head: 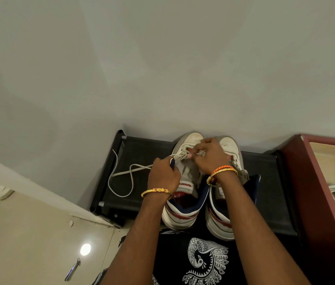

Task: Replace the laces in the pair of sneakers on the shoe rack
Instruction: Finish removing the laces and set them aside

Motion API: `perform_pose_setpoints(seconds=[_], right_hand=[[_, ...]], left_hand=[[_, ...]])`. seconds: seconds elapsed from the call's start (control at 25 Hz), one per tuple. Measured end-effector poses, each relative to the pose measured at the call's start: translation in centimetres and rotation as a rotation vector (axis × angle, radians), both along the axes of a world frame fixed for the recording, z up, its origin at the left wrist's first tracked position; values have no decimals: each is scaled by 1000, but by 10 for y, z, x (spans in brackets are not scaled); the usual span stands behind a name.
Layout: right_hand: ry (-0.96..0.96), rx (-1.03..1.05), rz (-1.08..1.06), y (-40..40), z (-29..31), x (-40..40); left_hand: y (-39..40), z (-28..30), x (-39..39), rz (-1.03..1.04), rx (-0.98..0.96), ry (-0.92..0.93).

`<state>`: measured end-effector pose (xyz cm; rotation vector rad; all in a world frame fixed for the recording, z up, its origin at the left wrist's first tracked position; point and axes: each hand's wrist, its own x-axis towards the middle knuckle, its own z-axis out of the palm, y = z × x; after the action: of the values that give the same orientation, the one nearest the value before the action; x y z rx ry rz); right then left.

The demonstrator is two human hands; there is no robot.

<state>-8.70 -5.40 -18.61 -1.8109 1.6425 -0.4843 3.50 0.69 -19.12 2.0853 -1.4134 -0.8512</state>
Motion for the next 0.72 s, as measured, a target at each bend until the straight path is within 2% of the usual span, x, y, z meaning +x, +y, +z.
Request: perform_pose_setpoints(seconds=[0.12,0.16,0.24,0.32,0.36,0.4,0.44,0.48,0.56,0.64,0.72], right_hand=[[-359,-25,-363,-9,11,-23],[-525,-5,-528,-13,15,-36],[-975,159,-800,-20,20,-61],[-1290,299,-924,-22,22,-71],[-1327,307,-947,-23,20,-68],[-1281,280,-936,-22,20,-61],[-1128,227,-868,-20,21,-51],[-897,145,-736,-19,18,-40],[-430,20,-342,-10,14,-17],[-28,50,20,-3,4,2],[330,25,161,3,1,14]], left_hand=[[0,-1,0,29,6,-14],[0,-1,0,35,9,-18],[0,-3,0,39,7,-17],[-1,-5,0,47,10,2],[-1,-6,-1,55,11,16],[-1,-6,-1,65,10,31],[-2,-5,-2,70,6,42],[-2,-5,-2,69,2,48],[-1,-4,-1,63,1,55],[0,-4,0,64,-5,71],[0,-4,1,59,-9,81]])
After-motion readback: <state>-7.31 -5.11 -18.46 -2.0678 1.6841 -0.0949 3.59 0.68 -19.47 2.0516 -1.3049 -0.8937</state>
